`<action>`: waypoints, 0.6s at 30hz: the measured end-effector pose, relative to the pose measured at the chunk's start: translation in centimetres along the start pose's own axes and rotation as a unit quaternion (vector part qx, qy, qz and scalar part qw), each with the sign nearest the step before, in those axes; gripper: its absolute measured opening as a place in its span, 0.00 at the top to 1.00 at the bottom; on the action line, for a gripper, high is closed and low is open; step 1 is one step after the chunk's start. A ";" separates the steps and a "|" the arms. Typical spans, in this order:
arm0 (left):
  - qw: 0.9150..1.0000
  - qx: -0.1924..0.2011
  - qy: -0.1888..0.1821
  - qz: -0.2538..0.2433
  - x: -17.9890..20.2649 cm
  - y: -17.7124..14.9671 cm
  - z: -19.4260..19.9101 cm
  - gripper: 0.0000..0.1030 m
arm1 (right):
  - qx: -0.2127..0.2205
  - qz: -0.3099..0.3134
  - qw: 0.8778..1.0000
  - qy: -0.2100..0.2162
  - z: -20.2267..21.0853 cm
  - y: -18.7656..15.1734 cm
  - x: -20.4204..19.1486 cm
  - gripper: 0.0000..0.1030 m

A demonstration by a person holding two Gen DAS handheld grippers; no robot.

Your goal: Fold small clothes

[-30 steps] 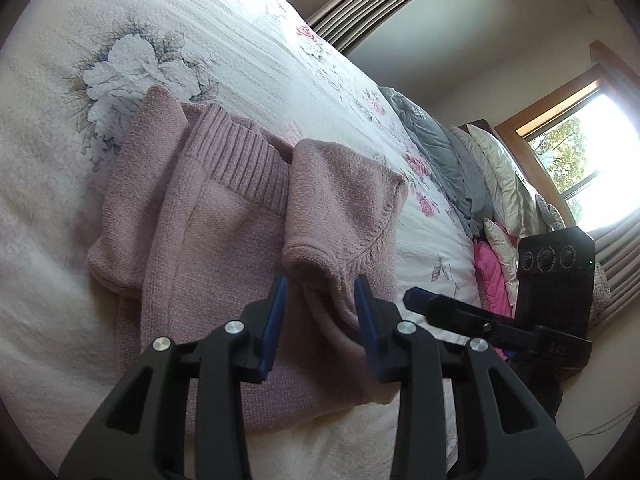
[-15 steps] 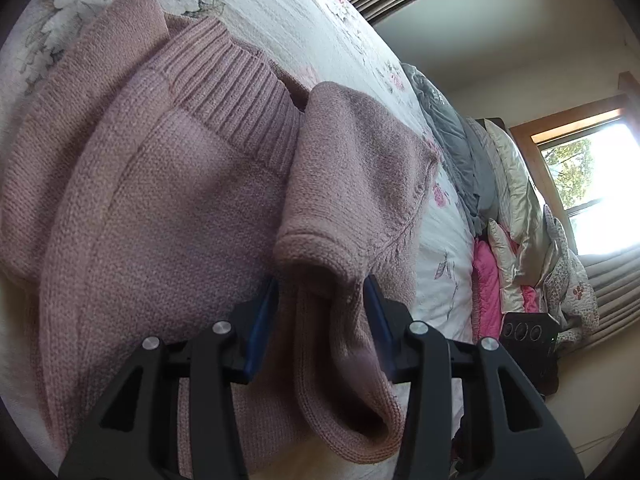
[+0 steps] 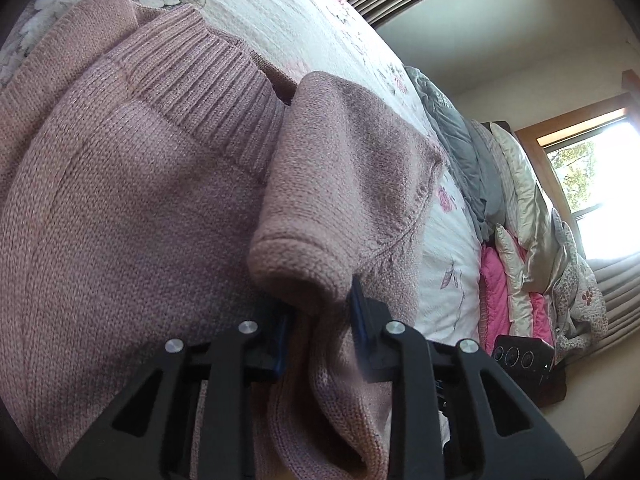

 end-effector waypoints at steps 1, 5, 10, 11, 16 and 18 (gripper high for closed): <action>1.000 0.008 -0.002 -0.001 0.1 0.0 0.4 0.79 | 0.000 -0.002 1.000 0.002 0.0 -0.1 0.1 0.58; 0.998 0.049 -0.015 -0.027 1.6 0.1 2.8 0.81 | 0.004 -0.010 1.000 0.004 0.3 -0.5 0.7 0.58; 0.993 0.098 -0.040 -0.046 3.3 1.2 8.0 0.82 | 0.008 -0.014 1.000 0.009 1.1 -0.7 1.2 0.58; 0.992 0.108 -0.039 -0.053 3.4 1.5 9.2 0.83 | 0.008 -0.012 1.000 0.009 1.2 -0.7 1.2 0.58; 0.985 0.157 -0.031 -0.062 1.5 3.3 15.5 0.83 | 0.000 0.007 1.000 0.023 0.7 -0.9 -0.5 0.58; 0.985 0.163 -0.021 -0.055 -0.4 3.9 16.9 0.83 | -0.007 0.015 0.999 0.036 0.1 -1.1 -1.4 0.58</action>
Point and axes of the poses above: each gripper's, at about its wrist camera, not at the fingertips, and z roughly against the way its jaws point, x to its right, y to its top, the point moved 9 cm from there along -z, roughly the way its jaws point, and after that the axes turned 5 degrees about y, right-handed, at the moved point
